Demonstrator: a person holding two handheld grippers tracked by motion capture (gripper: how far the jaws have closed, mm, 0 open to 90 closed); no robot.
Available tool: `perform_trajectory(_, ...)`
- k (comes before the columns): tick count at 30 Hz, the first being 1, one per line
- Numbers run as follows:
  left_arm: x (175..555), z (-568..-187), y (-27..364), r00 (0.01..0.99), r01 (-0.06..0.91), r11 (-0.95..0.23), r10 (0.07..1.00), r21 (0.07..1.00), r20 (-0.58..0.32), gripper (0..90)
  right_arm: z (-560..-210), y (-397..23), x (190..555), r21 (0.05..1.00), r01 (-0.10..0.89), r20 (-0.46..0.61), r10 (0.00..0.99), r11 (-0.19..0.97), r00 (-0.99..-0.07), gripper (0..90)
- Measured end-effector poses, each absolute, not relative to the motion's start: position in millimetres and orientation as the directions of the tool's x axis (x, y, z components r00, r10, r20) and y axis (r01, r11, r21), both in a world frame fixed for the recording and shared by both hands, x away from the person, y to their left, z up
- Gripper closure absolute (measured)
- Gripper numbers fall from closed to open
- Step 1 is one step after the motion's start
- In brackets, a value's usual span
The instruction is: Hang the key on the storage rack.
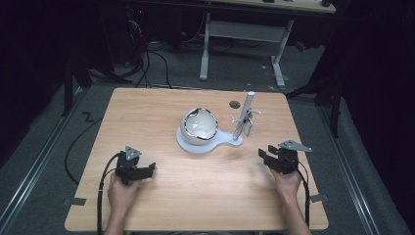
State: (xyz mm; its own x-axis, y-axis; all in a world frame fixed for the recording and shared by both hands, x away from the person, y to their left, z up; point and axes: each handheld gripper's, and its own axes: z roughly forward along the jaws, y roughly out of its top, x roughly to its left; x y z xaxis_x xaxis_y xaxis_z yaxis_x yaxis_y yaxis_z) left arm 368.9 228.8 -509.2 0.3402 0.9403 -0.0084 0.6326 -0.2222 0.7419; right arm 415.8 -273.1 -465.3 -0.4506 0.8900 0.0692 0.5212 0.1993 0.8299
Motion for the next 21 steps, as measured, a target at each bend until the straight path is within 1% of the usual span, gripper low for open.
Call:
perform_trajectory(8, 368.9, -509.1, 228.8, 0.341, 0.633, -0.223, 0.94, 0.741, -0.008, 18.6, -473.7, -268.5, 420.6, 0.815, 0.542, 0.068, 0.897, 0.203, -0.437, 49.8)
perform_trajectory(21, 368.9, -509.1, 228.9, 0.341, 0.634, -0.223, 0.94, 0.741, -0.008, 18.7, -485.9, -261.5, 427.2, 0.785, 0.569, 0.034, 0.899, 0.246, -0.437, 48.7)
